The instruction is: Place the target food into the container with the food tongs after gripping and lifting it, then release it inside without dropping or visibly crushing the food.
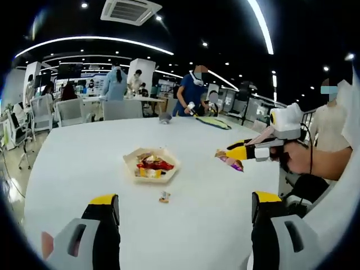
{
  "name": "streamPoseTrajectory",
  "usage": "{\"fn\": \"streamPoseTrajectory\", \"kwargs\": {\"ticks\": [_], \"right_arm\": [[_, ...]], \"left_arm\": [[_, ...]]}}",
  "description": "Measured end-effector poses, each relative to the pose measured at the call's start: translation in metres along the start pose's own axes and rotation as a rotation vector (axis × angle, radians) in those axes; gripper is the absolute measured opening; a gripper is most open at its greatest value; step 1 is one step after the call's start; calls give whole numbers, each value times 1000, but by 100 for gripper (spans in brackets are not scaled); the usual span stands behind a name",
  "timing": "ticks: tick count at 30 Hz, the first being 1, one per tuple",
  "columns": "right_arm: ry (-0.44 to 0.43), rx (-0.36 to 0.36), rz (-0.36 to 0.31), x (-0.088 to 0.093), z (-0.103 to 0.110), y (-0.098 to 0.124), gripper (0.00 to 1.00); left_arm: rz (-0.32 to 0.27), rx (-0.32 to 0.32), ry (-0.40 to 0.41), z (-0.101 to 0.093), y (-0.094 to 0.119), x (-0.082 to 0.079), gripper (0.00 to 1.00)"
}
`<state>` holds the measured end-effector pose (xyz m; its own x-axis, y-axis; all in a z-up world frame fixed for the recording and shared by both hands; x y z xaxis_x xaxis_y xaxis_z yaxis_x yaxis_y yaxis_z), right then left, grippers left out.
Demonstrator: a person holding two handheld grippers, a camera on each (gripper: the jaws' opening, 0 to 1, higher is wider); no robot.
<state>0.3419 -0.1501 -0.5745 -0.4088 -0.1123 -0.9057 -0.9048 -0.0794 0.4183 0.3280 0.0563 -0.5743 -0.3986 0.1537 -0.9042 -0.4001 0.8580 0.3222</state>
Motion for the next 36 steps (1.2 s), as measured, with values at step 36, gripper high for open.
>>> {"fn": "streamPoseTrajectory", "kwargs": {"ticks": [36], "right_arm": [[-31, 32, -50, -72, -21, -100, 22]], "left_arm": [[8, -10, 40, 12, 7, 8, 95]]}}
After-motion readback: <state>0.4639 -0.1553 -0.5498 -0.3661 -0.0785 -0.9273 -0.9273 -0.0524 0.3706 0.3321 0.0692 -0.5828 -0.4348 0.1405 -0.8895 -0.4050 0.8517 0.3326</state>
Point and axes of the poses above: the point that each gripper's makers call its tool centre point, and the gripper's own axes: y roughly backward along the fingers, z roughly to its left, x roughly out of its underside, the point moved 2 cm from there along y, roughly backward along the fingers, and after that the axes turned 11 degrees about x, right-handed, at the moved point
